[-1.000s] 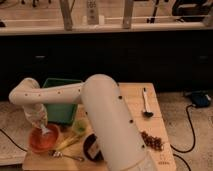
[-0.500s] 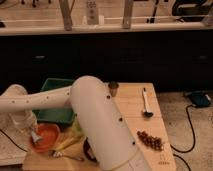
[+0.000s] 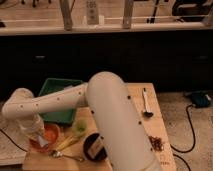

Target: Wipe red bowl with towel

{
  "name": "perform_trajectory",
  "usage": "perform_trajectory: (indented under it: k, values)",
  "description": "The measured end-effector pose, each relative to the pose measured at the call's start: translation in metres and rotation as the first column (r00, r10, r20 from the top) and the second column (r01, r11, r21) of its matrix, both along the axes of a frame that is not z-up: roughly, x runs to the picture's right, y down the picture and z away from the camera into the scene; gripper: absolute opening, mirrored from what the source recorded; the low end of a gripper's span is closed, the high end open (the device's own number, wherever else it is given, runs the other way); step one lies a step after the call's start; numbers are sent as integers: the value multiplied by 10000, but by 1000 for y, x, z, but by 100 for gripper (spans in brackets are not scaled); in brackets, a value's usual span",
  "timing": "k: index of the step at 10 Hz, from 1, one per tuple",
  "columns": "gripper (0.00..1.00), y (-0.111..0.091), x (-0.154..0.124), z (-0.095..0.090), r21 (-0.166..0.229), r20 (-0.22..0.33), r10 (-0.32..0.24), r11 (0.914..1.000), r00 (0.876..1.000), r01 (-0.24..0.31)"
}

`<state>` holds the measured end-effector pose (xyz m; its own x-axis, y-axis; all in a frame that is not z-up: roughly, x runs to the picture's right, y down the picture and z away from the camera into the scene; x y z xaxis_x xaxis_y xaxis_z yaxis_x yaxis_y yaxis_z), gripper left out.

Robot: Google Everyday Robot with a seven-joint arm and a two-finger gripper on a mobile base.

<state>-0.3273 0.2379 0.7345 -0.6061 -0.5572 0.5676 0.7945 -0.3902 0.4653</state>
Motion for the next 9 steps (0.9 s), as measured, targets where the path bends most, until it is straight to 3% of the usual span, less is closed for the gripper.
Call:
perform_trajectory:
  k: [3, 6, 9]
  values:
    - [0, -31, 23, 8, 145, -386, 433, 9990, 9983, -428]
    - [0, -65, 17, 30, 173, -460, 629, 9979, 9970, -622]
    - [0, -68, 14, 32, 172, -496, 714, 9974, 9962, -706]
